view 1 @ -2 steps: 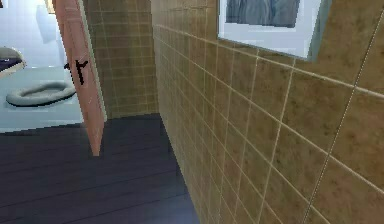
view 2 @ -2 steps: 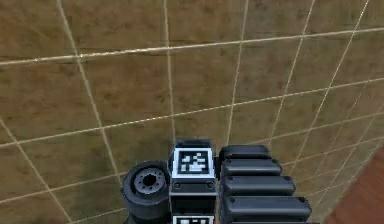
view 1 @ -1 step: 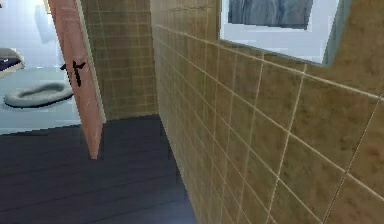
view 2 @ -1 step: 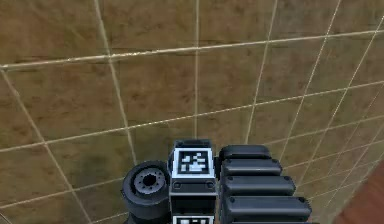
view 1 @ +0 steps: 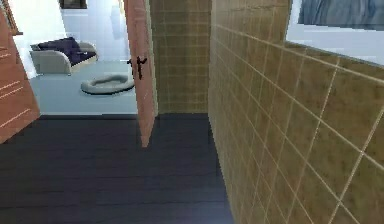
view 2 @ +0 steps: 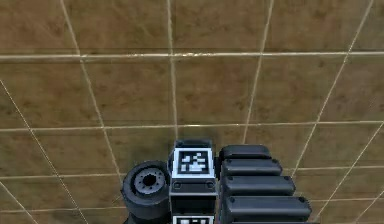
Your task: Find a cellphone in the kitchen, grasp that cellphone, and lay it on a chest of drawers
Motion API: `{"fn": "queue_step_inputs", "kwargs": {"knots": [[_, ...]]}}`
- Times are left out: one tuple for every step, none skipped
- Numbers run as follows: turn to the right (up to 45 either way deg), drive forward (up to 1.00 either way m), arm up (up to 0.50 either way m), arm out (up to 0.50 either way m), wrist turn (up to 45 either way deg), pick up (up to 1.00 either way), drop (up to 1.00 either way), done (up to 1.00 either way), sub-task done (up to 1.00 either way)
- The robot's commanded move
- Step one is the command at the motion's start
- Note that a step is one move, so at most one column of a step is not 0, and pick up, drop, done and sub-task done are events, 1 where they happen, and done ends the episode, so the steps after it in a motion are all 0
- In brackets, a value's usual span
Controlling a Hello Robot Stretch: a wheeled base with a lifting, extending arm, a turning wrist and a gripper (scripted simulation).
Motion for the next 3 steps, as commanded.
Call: {"fn": "queue_step_inputs", "kwargs": {"knots": [[0.0, 0.60, 0.00, 0.00, 0.0, 0.00, 0.00, 0.00, 0.00], [-42.0, 0.00, 0.00, 0.00, 0.0, 0.00, 0.00, 0.00, 0.00], [0.0, 1.00, 0.00, 0.00, 0.0, 0.00, 0.00, 0.00, 0.00]]}}
